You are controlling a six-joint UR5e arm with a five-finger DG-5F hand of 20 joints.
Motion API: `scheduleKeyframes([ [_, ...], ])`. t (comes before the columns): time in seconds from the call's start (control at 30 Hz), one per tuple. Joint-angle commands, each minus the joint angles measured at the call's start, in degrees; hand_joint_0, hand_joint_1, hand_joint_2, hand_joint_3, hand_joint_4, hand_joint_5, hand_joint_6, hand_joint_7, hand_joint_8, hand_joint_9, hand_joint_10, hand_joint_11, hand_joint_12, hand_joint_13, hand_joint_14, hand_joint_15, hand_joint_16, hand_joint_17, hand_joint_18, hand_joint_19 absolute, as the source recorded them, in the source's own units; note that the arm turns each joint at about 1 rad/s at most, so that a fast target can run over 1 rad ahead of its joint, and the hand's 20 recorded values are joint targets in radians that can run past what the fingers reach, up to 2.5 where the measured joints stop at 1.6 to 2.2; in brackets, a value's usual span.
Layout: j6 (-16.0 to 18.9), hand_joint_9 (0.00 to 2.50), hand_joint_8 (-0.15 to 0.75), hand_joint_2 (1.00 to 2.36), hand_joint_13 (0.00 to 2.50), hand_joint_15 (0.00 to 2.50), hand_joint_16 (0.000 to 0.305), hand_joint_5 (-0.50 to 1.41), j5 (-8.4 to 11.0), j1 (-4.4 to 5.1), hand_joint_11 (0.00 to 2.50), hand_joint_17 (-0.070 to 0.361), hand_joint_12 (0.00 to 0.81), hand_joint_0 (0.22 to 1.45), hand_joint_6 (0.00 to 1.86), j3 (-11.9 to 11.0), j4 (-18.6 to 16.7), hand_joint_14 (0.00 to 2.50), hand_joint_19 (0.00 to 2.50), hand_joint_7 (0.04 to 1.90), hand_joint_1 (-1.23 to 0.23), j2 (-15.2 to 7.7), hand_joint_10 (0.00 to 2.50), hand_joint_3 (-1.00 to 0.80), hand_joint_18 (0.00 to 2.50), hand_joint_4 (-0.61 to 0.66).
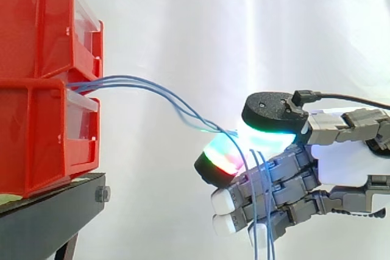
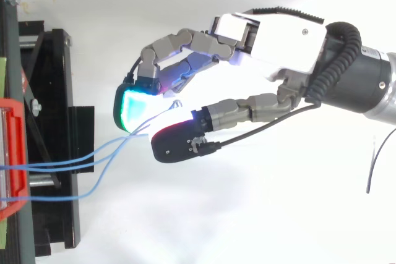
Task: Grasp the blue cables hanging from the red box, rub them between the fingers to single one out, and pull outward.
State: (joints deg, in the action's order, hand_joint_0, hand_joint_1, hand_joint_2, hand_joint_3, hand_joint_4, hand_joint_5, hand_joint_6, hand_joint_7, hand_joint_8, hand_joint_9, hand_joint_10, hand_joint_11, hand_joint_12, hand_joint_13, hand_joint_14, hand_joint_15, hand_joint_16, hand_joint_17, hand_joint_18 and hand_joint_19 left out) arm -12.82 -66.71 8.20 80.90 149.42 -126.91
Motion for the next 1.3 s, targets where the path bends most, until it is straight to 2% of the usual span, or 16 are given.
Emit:
scheduleKeyframes([
  [0.0, -0.01, 0.78, 0.253, 1.01, 0.74, 0.26, 0.042, -0.17, 0.00, -0.03, 0.30, 0.095, 0.330, 0.63, 0.81, 0.05, -0.01, 0.01, 0.44, 0.97, -0.78, 0.00, 0.01, -0.19, 0.75, 0.18],
  [1.0, -0.01, 0.74, 0.226, 1.01, 0.71, 0.26, 0.039, -0.18, 0.00, -0.03, 0.30, 0.088, 0.310, 0.68, 0.80, -0.04, -0.01, 0.01, 0.43, 0.97, -0.89, 0.00, 0.01, -0.40, 0.70, 0.20],
  [1.27, -0.01, 0.77, 0.244, 1.00, 0.73, 0.26, 0.040, -0.17, 0.00, -0.03, 0.30, 0.090, 0.322, 0.56, 0.80, -0.04, -0.01, 0.01, 0.47, 0.97, -0.74, 0.00, 0.01, -0.50, 0.72, 0.22],
])
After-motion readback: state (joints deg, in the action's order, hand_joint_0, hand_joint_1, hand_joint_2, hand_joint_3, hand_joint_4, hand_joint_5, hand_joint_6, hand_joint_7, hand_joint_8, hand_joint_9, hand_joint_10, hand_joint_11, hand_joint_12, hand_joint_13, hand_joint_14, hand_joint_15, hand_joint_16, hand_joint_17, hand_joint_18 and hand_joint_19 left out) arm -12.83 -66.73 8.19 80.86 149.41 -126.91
